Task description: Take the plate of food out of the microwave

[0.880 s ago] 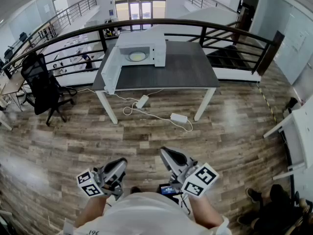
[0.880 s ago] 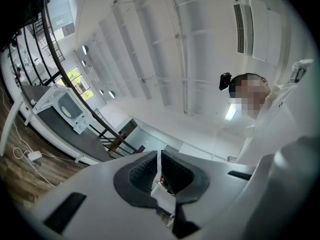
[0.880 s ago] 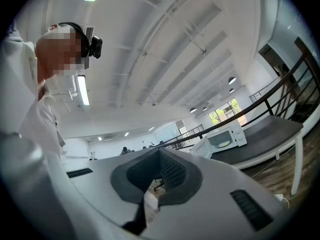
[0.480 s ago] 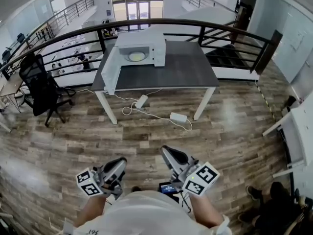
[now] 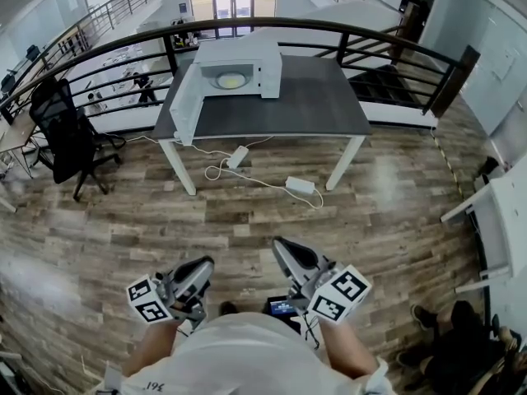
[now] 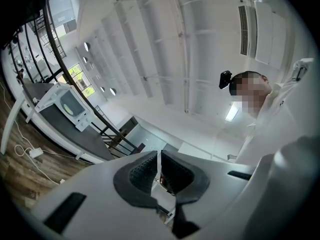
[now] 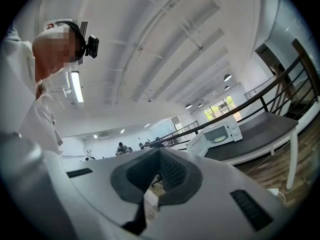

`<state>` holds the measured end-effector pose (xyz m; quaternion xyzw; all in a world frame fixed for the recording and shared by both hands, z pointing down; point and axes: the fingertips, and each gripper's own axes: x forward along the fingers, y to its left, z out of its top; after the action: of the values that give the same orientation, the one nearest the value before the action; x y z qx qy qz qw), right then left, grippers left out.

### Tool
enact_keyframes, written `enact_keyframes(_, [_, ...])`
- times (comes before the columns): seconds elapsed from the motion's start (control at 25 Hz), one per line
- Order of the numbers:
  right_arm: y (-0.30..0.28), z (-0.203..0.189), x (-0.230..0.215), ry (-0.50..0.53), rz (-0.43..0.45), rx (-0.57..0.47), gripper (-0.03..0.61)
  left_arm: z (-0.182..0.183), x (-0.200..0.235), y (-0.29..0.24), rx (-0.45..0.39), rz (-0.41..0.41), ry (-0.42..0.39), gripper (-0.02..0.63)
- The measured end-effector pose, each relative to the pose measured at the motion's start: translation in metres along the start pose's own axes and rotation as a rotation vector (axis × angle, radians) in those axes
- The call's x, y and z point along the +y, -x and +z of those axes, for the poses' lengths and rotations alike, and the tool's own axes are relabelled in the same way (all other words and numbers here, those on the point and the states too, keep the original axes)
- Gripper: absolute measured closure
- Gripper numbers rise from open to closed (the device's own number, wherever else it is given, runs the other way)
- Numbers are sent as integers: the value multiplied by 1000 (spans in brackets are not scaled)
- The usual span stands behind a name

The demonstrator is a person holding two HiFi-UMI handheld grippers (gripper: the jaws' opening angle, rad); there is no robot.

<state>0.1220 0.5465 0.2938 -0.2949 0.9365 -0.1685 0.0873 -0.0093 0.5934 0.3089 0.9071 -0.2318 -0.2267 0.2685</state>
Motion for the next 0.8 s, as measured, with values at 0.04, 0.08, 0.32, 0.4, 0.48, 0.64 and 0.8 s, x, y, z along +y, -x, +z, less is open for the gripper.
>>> enact_keyframes(0.04, [-1, 0, 0, 1, 1, 1, 588, 0, 0, 0, 1, 0, 0, 585])
enact_keyframes(0.08, [-1, 0, 0, 2, 1, 3, 588, 1, 1, -1, 1, 0, -1, 586])
enact_keyframes(0.32, [-3, 1, -1, 5, 4, 6, 588, 2, 2, -1, 1, 4, -5, 586])
enact_keyframes(0.4, [-2, 1, -2, 9, 1, 10, 588, 1, 2, -2, 3, 3, -5, 586])
enact_keyframes(0.48, [-2, -1, -4, 17, -12, 18, 588, 1, 2, -2, 3, 2, -3, 585])
enact_keyframes(0.64, [1, 3, -2, 6, -11, -7, 588, 2, 0, -4, 6, -4, 4, 586])
enact_keyframes(0.8, [2, 17, -5, -46, -10, -60, 578, 5, -2, -9, 8, -17, 1, 585])
